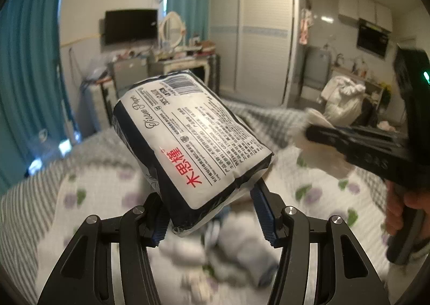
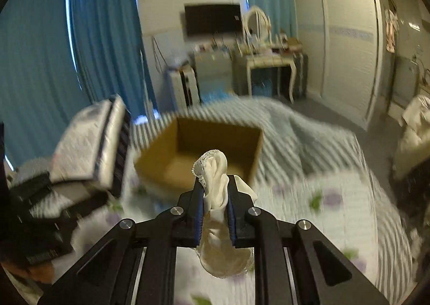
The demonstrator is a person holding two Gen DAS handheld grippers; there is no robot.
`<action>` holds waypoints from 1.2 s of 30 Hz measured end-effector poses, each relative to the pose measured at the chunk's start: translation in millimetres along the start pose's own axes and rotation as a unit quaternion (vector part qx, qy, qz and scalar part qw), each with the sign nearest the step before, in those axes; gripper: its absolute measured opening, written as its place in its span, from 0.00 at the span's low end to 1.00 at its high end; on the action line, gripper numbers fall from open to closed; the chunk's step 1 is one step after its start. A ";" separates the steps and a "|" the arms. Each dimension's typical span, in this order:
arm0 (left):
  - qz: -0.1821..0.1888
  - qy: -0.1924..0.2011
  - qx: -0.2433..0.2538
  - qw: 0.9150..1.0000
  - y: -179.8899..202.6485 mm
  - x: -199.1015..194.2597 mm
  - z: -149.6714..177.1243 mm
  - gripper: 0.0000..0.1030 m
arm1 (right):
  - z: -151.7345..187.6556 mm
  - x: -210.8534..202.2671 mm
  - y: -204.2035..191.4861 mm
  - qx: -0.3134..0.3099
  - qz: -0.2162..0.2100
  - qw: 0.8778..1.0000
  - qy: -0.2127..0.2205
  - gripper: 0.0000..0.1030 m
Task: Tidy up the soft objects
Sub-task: 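Lower the tissue pack into the box with the left tool while the right tool drops the beige sock in, then grasp the white sock with the right tool while the left tool grasps the small beige rolled cloth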
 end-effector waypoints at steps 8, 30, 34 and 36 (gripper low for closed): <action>0.001 -0.026 0.026 0.999 -14.1 88.8 -44.2 0.53 | -53.4 83.4 6.4 0.042 -0.026 0.999 -0.004 0.14; -0.049 0.032 0.025 0.998 -28.9 39.3 -58.2 0.86 | -66.0 37.0 20.1 0.015 0.037 0.999 0.028 0.70; -0.075 0.083 0.020 0.993 -28.4 -34.4 -71.1 0.86 | -67.7 -15.2 4.8 -0.007 0.043 0.998 0.034 0.85; -0.094 0.095 0.011 0.991 -28.9 -59.5 -69.4 0.87 | -62.3 -37.4 -7.1 -0.020 0.040 0.999 0.032 0.93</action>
Point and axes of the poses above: each gripper's, at about its wrist camera, not at the fingertips, and x roughly the way its jaws point, y to its right, z to its underside, the point moved 5 cm from there along x, roughly the way its jaws point
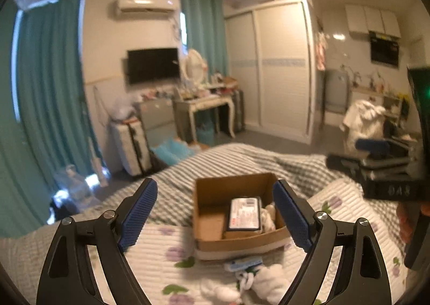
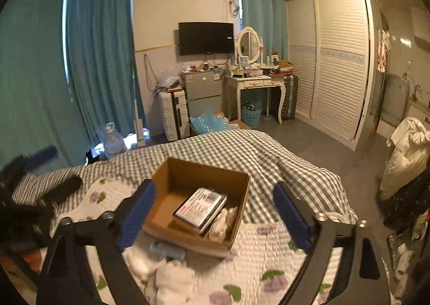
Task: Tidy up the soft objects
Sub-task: 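Grasp the white sock with the right tool while the left tool grasps the small beige rolled cloth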
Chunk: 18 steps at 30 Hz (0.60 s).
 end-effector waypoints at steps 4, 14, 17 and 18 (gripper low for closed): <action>-0.037 0.000 -0.033 0.999 -15.6 -24.7 16.6 0.90 | 22.4 -22.2 -19.0 -0.019 -0.008 1.000 -0.005 0.98; -0.060 -0.112 -0.132 0.983 -36.9 25.1 131.6 0.89 | 128.7 49.9 -40.9 -0.021 -0.042 0.993 -0.113 0.98; -0.060 -0.148 -0.130 0.979 -32.4 43.7 166.5 0.89 | 160.8 81.7 -40.6 -0.010 -0.054 0.987 -0.150 0.91; -0.067 -0.160 -0.124 0.977 -32.1 49.6 180.4 0.89 | 172.9 94.3 -42.0 -0.007 -0.058 0.984 -0.166 0.87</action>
Point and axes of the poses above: each gripper's, at about its wrist camera, not at the fingertips, and x roughly the way its jaws point, y to its right, z to its underside, the point moved 5 cm from there along x, roughly the way its jaws point
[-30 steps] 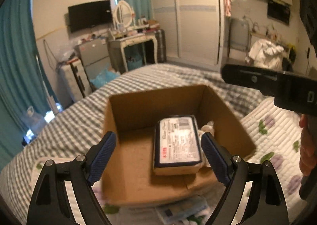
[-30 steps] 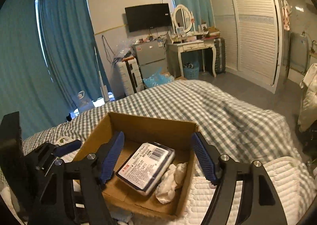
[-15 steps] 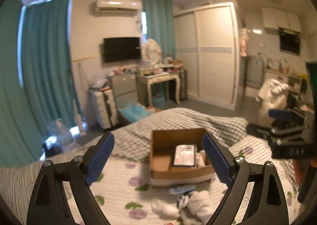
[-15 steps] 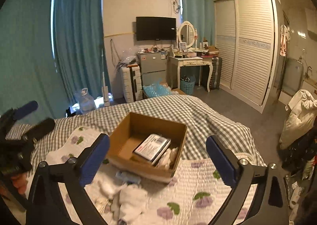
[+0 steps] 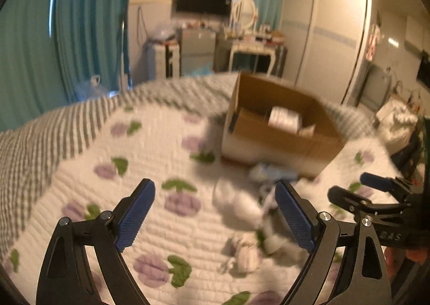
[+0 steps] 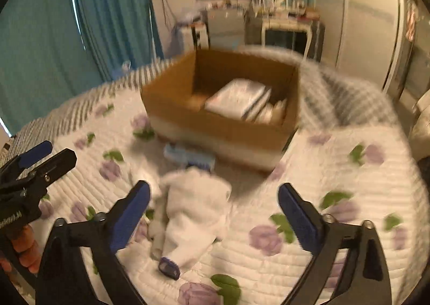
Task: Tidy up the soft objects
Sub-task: 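Grasp the white sock with the right tool while the left tool grasps the small beige rolled cloth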
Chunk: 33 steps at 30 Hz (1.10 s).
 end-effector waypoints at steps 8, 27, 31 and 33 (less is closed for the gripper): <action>-0.016 -0.055 0.034 0.998 -0.1 39.2 47.8 0.88 | 28.7 66.3 -15.1 -0.007 -0.047 0.996 -0.072 0.57; 0.059 -0.132 0.068 0.987 33.3 56.3 83.1 0.27 | 22.8 5.0 0.2 0.004 0.018 1.000 0.011 0.40; 0.062 -0.125 0.063 0.988 32.3 48.8 79.6 0.25 | 25.3 -8.3 3.8 0.015 0.014 0.999 0.026 0.40; 0.061 -0.117 0.061 0.989 31.6 39.9 75.4 0.25 | 26.9 -16.0 5.3 0.020 0.015 0.999 0.032 0.40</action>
Point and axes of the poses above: each gripper's, at about its wrist camera, not at the fingertips, and x roughly the way its jaws point, y to its right, z to its underside, the point moved 5 cm from there along x, roughly the way its jaws point
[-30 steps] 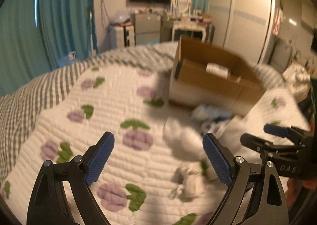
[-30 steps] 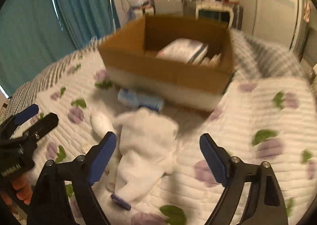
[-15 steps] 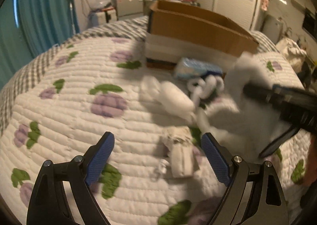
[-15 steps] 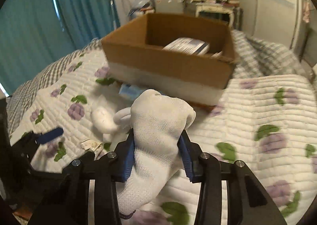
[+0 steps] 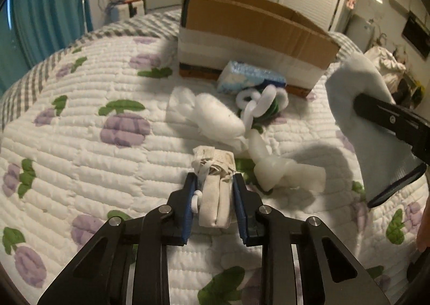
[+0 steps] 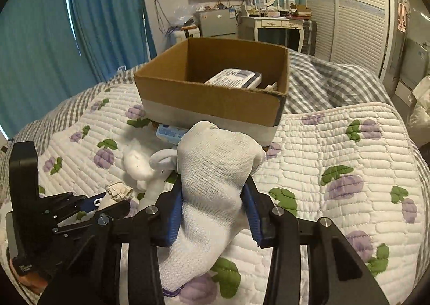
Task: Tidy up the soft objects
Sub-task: 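Grasp the white sock with the right tool while the left tool grasps the small beige rolled cloth, then carry the beige cloth into the box with the left tool while the right tool drops the white sock in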
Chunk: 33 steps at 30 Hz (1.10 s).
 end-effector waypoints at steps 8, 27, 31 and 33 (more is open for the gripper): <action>0.000 0.049 0.008 0.999 14.9 -50.1 -20.0 0.25 | -5.0 -36.2 -0.3 0.006 0.001 1.000 0.030 0.40; 0.018 0.172 0.074 0.982 51.3 -93.5 -189.7 0.25 | -165.1 -71.1 21.8 -0.012 0.018 0.989 0.144 0.40; 0.014 0.168 0.076 0.983 49.0 -59.3 -220.4 0.25 | -189.7 -27.7 31.7 -0.007 0.021 0.991 0.132 0.40; 0.019 0.162 0.070 0.984 44.8 -42.8 -227.9 0.25 | -194.8 -4.0 38.0 -0.002 0.023 0.992 0.122 0.40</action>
Point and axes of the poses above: each gripper's, at about its wrist camera, not at the fingertips, and x roughly the way its jaws point, y to its right, z to its underside, the point moved 5 cm from there along x, roughly the way its jaws point
